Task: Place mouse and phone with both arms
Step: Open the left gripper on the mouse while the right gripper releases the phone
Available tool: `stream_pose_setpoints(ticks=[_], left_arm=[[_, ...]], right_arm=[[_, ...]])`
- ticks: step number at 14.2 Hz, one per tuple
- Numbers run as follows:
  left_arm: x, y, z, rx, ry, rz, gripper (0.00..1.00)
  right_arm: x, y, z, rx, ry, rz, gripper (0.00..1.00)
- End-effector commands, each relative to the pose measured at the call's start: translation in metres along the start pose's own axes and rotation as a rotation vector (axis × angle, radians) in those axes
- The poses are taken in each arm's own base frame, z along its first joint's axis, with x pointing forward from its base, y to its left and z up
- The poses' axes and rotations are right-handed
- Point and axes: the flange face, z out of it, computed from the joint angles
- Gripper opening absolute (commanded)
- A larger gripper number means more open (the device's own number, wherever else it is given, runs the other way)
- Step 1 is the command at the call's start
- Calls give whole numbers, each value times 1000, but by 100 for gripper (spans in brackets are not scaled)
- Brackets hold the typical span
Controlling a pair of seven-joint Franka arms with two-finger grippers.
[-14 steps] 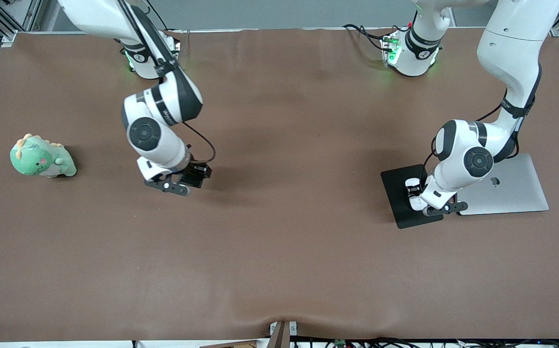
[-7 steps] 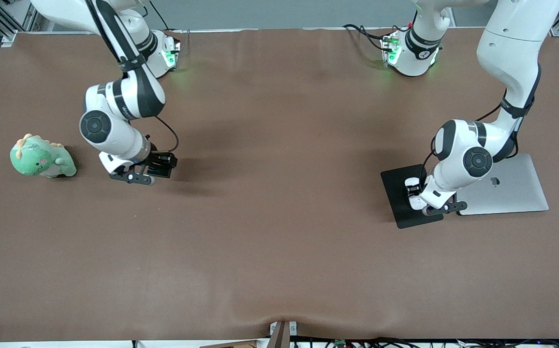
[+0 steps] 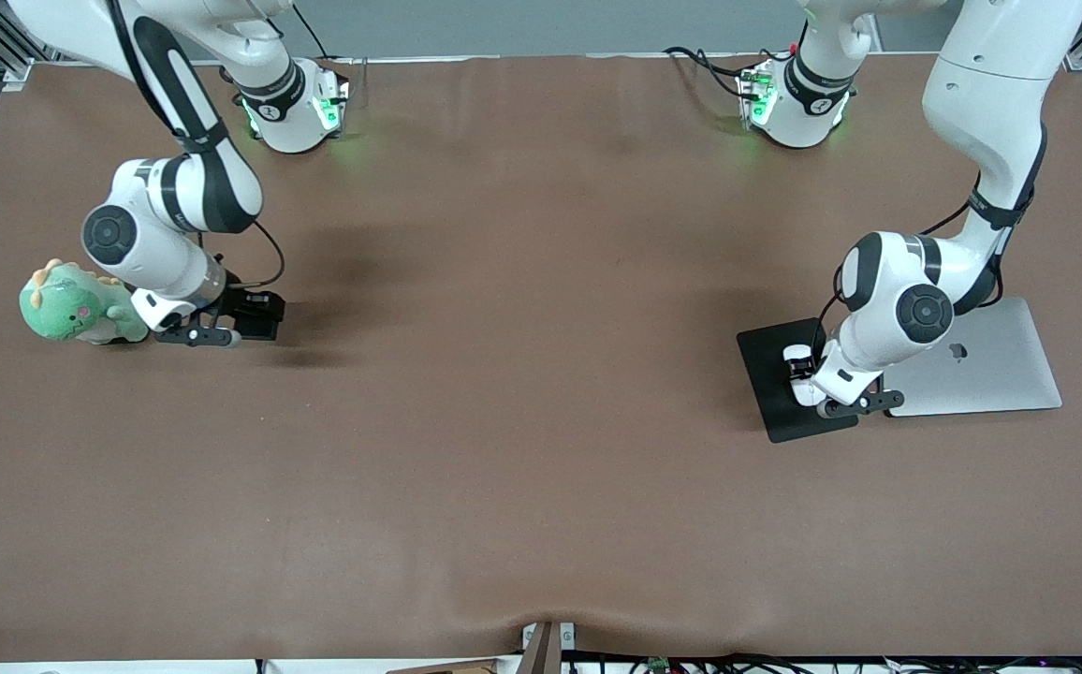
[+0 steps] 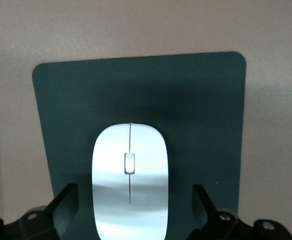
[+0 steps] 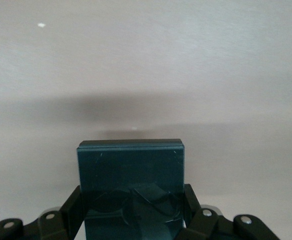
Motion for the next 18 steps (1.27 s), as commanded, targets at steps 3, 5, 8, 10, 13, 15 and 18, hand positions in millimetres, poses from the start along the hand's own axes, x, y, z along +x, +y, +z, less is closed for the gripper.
stream_pose_setpoints(ticks=[3,5,8,10,13,15,18], left_arm=[[7,4,-21,-10,42,-1,100],[9,6,-30,-12,55,-1,100],[13,8,-44,-14,72,2,100],[18,9,-54,-9,61,1,100],[27,10,-80,1,41,3,100],[30,15,-93,2,37,6,100],[30,19,-119,9,27,14,100]], right_arm=[[-27,36,15,-5,36,-29,0],[-30,39,27,-8,38,-25,0],[-28,51,46,-17,53,-69,0],[-27,61,62,-23,69,-81,0],[-28,66,72,-26,69,-78,0],[-28,65,72,-24,61,-81,72],[-26,65,62,-17,38,-81,100]])
